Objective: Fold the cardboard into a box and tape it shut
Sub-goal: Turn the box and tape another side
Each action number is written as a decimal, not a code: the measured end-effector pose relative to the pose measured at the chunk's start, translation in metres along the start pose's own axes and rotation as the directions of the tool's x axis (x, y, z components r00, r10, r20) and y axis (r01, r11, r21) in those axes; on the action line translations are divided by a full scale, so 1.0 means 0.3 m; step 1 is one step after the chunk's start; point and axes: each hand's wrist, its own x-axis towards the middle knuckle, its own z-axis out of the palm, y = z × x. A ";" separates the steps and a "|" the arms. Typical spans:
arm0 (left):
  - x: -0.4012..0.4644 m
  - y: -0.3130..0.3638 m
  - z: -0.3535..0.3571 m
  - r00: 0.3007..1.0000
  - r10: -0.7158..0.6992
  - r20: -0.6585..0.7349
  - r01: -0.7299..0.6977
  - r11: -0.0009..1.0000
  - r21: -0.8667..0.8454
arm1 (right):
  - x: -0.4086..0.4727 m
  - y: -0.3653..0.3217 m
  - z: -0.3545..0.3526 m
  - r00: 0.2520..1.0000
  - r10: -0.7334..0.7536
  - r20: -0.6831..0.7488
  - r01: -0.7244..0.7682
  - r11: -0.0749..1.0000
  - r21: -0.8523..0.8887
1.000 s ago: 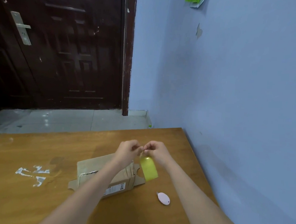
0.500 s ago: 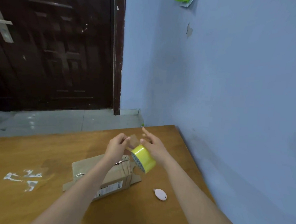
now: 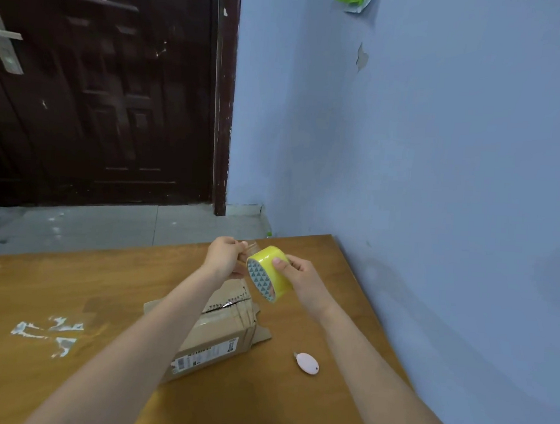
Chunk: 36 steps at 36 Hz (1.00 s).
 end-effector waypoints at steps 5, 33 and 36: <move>0.029 -0.011 0.009 0.998 0.054 -0.029 -0.049 0.986 0.157 | -0.013 0.028 0.027 0.998 0.043 -0.051 -0.041 0.999 0.025; 0.077 -0.083 0.052 0.997 0.041 -0.059 -0.009 0.882 0.470 | -0.032 0.040 0.077 0.964 0.248 -0.093 -0.253 0.966 -0.051; 0.081 -0.087 0.058 0.998 0.022 -0.060 0.008 0.883 0.469 | -0.031 0.030 0.075 0.963 0.259 -0.071 -0.262 0.964 -0.039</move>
